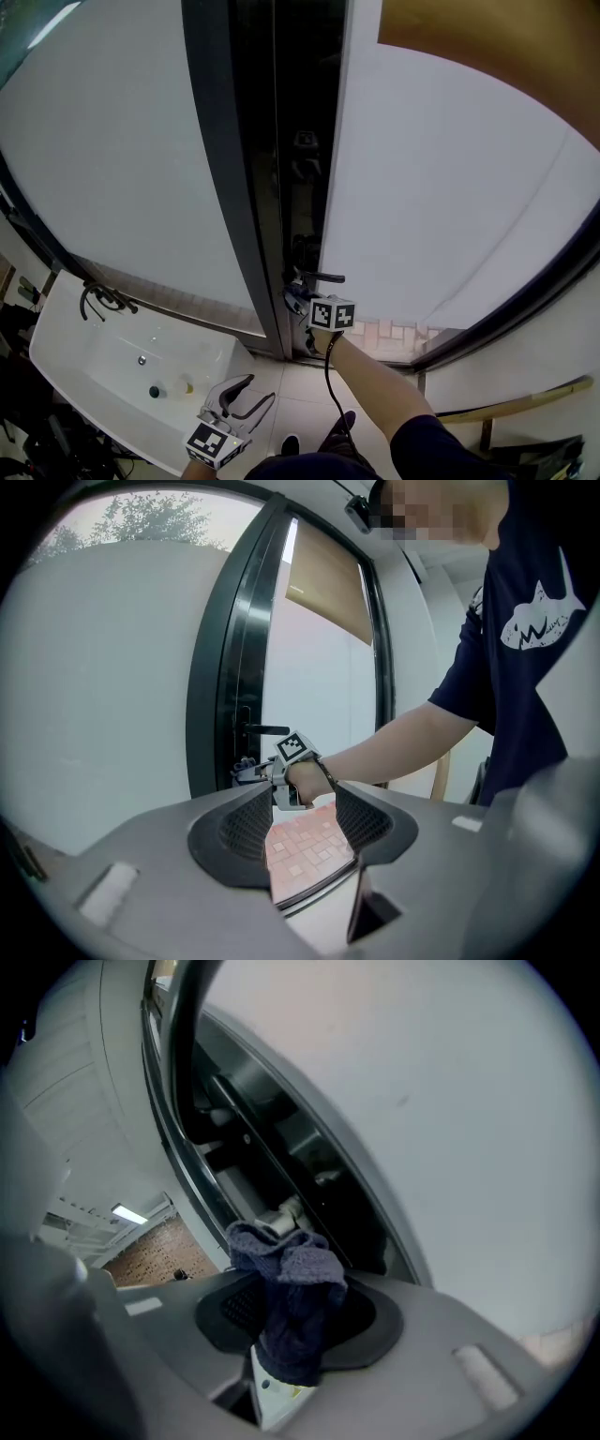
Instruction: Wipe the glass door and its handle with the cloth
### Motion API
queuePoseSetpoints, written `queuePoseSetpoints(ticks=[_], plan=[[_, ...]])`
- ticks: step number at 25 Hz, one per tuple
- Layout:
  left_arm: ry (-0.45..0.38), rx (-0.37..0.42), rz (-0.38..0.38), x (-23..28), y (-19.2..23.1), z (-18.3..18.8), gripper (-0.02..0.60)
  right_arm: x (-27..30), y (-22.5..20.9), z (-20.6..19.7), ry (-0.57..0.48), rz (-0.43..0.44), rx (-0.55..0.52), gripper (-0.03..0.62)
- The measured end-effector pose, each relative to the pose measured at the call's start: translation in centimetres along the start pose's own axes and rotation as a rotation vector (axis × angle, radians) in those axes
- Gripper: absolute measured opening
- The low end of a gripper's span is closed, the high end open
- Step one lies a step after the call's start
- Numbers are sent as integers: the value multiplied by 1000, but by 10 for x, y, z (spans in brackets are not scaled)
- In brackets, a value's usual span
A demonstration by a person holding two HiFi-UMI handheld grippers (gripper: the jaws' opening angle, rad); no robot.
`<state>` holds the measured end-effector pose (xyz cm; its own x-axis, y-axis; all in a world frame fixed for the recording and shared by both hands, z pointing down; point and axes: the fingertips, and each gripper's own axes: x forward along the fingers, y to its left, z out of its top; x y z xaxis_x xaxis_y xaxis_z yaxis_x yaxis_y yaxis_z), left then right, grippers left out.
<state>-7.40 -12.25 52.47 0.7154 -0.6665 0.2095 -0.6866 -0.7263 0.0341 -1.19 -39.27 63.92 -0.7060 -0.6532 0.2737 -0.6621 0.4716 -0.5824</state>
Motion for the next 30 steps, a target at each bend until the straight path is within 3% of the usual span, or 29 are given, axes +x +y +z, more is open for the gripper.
queuePoseSetpoints(ticks=[4,8,11,15,19,22,30], plan=[[17,-11,8,-2,2,-3,206,-4,-3,7,-3,-9,-123,141],[25,-3,-2,3,2,0,206,-11,-10,14,-38,-60,-172,140],[23,14,-16,8,-1,2,206,-18,-17,17,-59,-104,-158,141],[19,17,-30,9,-4,0,206,-39,-31,33,-149,-146,-62,133],[19,21,-31,7,-3,-4,206,-59,-30,52,-194,-169,-99,137],[12,22,-36,6,-4,-4,206,-75,-32,55,-232,-183,-21,136],[5,9,-33,5,-5,-3,206,-27,-17,-16,81,-135,17,137]])
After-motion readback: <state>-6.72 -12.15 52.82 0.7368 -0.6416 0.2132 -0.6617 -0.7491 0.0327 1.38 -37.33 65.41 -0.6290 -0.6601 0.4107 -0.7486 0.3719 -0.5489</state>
